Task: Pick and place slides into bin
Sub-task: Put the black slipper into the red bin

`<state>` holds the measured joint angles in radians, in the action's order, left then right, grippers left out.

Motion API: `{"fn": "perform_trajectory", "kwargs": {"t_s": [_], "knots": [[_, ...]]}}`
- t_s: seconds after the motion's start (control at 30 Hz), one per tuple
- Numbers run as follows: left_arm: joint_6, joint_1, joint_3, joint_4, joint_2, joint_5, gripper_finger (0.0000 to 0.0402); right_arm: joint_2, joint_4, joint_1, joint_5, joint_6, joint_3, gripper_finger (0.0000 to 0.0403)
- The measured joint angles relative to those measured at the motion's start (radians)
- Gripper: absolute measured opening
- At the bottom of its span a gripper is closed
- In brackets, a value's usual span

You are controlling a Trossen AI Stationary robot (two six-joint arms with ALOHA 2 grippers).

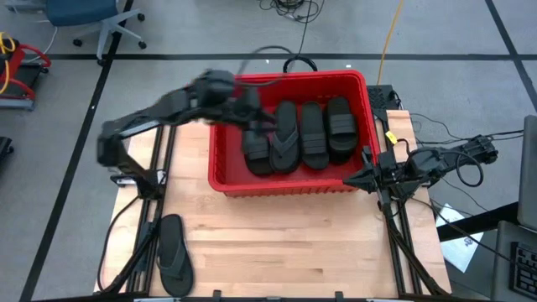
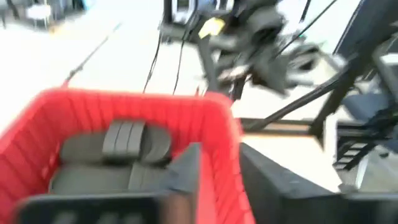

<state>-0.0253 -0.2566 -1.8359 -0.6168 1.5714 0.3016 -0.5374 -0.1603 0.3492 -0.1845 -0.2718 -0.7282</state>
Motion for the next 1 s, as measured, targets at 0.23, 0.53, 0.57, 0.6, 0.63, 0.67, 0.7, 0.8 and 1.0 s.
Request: {"fn": "perform_trajectory", "kwargs": {"t_s": [0.23,0.53,0.57,0.6,0.63,0.67,0.7,0.8,1.0], "knots": [[-0.113,0.252,0.000,-0.001,-0.162,-0.264,0.0013,0.000,-0.002,0.000,0.023,0.037,0.000,0.0000],[0.076,0.468,0.118,-0.121,-0.212,-0.617,0.0001,-0.001,0.061,0.000,0.111,0.124,0.000,0.0000],[0.094,0.480,0.167,-0.032,-0.212,-0.607,0.0001,-0.001,0.084,0.000,0.114,0.124,0.000,0.0000],[0.098,0.489,0.219,0.084,-0.211,-0.582,0.0000,-0.001,0.113,-0.001,0.131,0.122,0.000,0.0000],[0.091,0.498,0.279,0.215,-0.211,-0.546,0.0000,-0.007,0.144,-0.003,0.153,0.122,0.000,0.0000],[0.076,0.508,0.339,0.338,-0.212,-0.504,0.0000,-0.015,0.174,-0.007,0.166,0.126,0.000,0.0000],[0.061,0.514,0.399,0.456,-0.211,-0.467,0.0000,-0.024,0.199,-0.013,0.166,0.131,0.000,0.0000],[0.052,0.498,0.574,0.730,-0.201,-0.388,0.0000,-0.054,0.223,-0.029,0.155,0.160,0.000,0.0000],[0.157,0.440,0.802,0.676,-0.327,-0.357,0.0000,-0.112,0.221,-0.060,0.055,0.158,0.000,0.0000]]}}
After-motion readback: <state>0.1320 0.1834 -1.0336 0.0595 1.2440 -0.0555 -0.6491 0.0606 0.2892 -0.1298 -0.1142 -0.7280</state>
